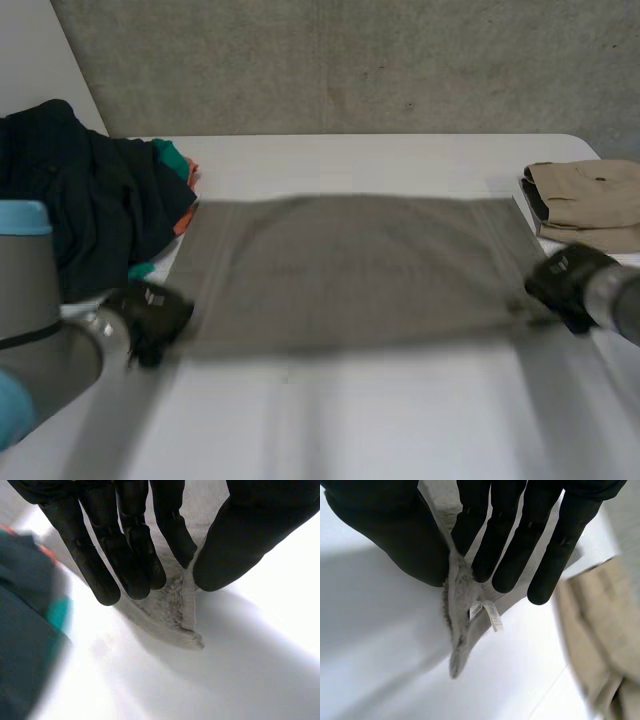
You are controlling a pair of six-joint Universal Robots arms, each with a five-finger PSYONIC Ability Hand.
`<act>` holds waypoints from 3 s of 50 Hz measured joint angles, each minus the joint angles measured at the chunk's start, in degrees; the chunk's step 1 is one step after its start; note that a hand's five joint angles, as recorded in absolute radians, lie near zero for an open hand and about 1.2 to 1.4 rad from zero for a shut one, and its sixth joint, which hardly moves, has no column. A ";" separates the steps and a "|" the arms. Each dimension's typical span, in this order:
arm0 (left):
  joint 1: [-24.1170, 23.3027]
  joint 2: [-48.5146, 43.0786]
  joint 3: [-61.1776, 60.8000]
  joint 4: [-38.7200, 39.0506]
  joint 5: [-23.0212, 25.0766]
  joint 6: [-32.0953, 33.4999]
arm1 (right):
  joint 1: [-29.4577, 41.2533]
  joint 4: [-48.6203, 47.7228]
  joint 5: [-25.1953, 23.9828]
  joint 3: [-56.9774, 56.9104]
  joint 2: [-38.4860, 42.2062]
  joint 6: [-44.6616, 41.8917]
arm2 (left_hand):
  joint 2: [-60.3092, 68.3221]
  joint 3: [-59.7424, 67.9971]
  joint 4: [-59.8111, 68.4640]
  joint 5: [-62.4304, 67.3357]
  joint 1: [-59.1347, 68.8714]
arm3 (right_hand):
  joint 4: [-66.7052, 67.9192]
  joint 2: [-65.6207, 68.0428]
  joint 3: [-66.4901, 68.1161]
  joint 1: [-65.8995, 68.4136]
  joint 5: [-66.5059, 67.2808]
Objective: Fold the laundry.
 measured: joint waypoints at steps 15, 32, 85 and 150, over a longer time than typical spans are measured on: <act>-1.46 0.74 2.24 10.86 0.76 3.52 | -2.56 -11.90 0.46 4.31 -0.33 -4.18 | 0.00 0.01 0.00 0.00 0.00 | 0.07 0.00 0.00 0.00 0.93; -4.10 -30.33 39.23 27.39 0.18 0.03 | 3.11 -36.47 0.36 -19.77 23.25 -0.30 | 0.00 0.02 0.01 0.92 0.00 | 0.08 0.00 0.00 0.00 1.37; -5.58 -11.41 16.08 32.51 1.32 -21.42 | -11.64 -23.22 -11.89 -1.85 13.46 20.58 | -56.73 -56.03 -57.10 -53.89 -54.01 | -0.27 0.35 -0.21 0.47 -0.28; -5.16 -1.18 7.98 32.51 5.28 -25.04 | -19.57 -32.87 -4.81 0.00 7.50 3.55 | -56.73 -56.03 -57.09 -53.89 -54.00 | -0.12 0.24 -0.09 -1.19 -0.81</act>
